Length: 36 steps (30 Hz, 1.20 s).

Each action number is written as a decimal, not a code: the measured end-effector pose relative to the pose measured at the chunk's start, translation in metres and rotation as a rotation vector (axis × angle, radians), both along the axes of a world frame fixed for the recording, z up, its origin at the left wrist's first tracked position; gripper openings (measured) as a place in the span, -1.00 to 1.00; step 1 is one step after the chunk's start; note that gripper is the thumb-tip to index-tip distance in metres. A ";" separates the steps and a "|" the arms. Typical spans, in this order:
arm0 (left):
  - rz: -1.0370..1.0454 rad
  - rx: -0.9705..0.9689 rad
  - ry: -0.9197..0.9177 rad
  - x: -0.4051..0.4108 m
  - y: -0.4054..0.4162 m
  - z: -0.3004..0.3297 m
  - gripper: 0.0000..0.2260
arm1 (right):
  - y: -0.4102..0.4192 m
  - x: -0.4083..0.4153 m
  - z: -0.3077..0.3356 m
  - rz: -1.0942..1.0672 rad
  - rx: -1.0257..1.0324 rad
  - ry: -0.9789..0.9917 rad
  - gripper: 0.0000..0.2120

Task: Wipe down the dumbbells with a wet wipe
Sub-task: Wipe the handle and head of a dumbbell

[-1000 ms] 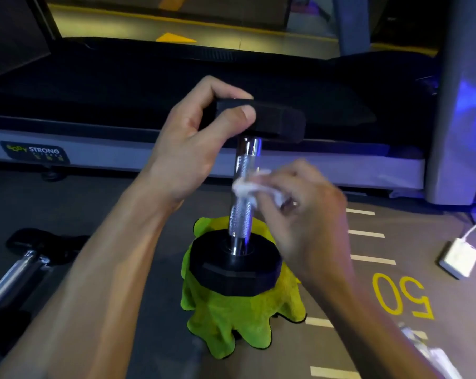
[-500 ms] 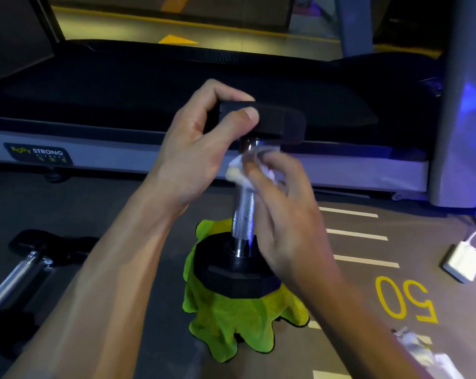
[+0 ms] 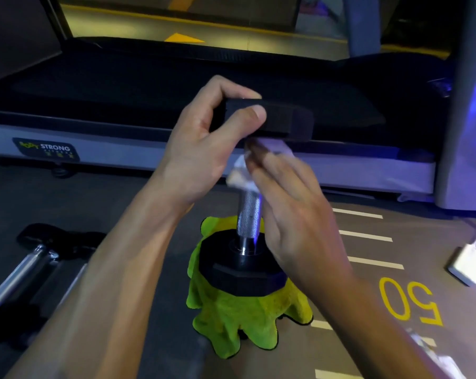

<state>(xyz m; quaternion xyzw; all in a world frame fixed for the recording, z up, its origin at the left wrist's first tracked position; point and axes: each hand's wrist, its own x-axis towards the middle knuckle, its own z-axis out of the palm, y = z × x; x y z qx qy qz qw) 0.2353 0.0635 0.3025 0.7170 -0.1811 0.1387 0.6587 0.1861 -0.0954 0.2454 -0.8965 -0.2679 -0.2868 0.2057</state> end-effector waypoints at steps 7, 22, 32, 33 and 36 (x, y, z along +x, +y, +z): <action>-0.004 0.018 -0.009 0.002 0.000 0.001 -0.90 | 0.014 -0.001 -0.010 0.090 -0.001 0.055 -0.69; 0.037 -0.006 -0.018 -0.002 0.002 -0.001 -0.89 | -0.018 -0.017 -0.007 0.167 0.127 0.180 -0.61; 0.081 0.076 -0.068 -0.006 -0.004 -0.001 -0.69 | 0.030 -0.046 0.027 0.005 -0.224 0.565 -0.65; 0.065 0.063 -0.081 -0.006 -0.003 -0.001 -0.70 | 0.027 -0.048 0.026 0.040 -0.203 0.551 -0.64; 0.040 0.051 -0.115 -0.009 0.001 -0.001 -0.71 | 0.008 -0.045 0.020 0.122 -0.029 0.594 -0.63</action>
